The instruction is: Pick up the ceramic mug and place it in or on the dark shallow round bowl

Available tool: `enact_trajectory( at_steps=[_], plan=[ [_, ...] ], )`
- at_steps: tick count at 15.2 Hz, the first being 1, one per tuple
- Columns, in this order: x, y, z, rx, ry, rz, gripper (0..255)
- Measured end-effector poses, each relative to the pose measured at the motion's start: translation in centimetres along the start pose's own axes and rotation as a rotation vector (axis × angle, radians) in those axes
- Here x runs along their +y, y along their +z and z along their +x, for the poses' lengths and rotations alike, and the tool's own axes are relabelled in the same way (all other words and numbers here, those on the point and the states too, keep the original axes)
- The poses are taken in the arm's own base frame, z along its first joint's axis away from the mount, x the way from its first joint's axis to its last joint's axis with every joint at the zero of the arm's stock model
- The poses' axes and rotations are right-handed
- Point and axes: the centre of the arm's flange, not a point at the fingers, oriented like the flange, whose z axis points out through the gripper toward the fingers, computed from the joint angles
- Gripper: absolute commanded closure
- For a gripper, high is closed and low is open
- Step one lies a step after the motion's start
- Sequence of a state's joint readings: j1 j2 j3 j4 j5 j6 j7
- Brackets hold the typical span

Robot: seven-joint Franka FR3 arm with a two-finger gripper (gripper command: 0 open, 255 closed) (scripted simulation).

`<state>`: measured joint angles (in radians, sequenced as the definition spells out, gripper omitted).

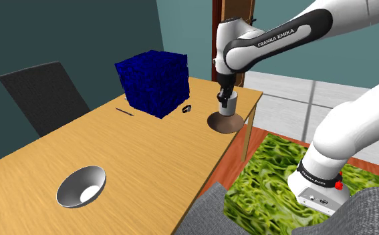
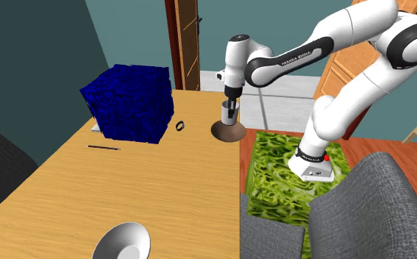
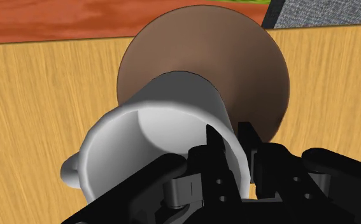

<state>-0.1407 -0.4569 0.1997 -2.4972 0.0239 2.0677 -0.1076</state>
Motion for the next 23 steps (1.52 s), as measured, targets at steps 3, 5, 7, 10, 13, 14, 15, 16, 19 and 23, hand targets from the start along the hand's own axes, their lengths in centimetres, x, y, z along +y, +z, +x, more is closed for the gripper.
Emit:
enact_trajectory(
  at_steps=[3,5,7,10,13,14,15,16,19,23],
  plan=[
    [-0.1,1.7,0.1,0.000,0.000,0.000,255],
    [-0.1,2.7,0.1,0.000,0.000,0.000,255],
    [-0.2,3.5,0.1,0.000,0.000,0.000,255],
    [-0.2,4.4,0.0,0.000,0.000,0.000,255],
    [-0.2,4.6,0.0,0.000,0.000,0.000,255],
    [-0.2,4.6,0.0,0.001,0.000,0.000,255],
    [-0.2,4.6,0.0,0.001,0.000,0.000,0],
    [-0.2,4.6,0.0,0.001,0.000,0.000,0],
    [-0.2,4.6,0.0,0.001,0.000,0.000,0],
    [-0.1,3.0,-0.1,0.002,0.000,0.000,0]
  ],
)
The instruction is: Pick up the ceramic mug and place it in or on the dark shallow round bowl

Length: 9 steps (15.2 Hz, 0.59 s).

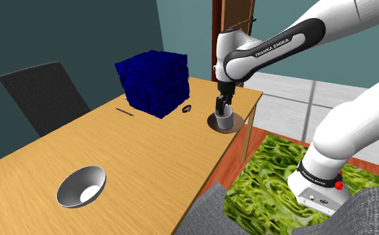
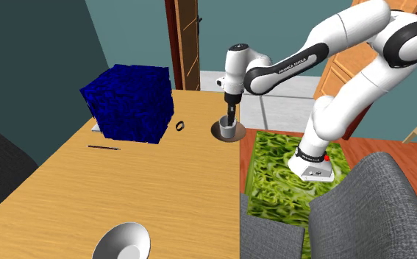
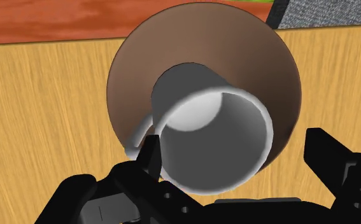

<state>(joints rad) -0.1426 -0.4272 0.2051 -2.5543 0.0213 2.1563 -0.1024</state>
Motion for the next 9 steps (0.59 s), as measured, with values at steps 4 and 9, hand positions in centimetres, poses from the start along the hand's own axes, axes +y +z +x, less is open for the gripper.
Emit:
enact_trajectory(
  at_steps=[4,9],
  plan=[
    [-0.2,-3.2,0.2,0.000,0.000,0.000,0],
    [-0.1,-3.5,0.1,-0.001,0.000,0.000,0]
  ],
)
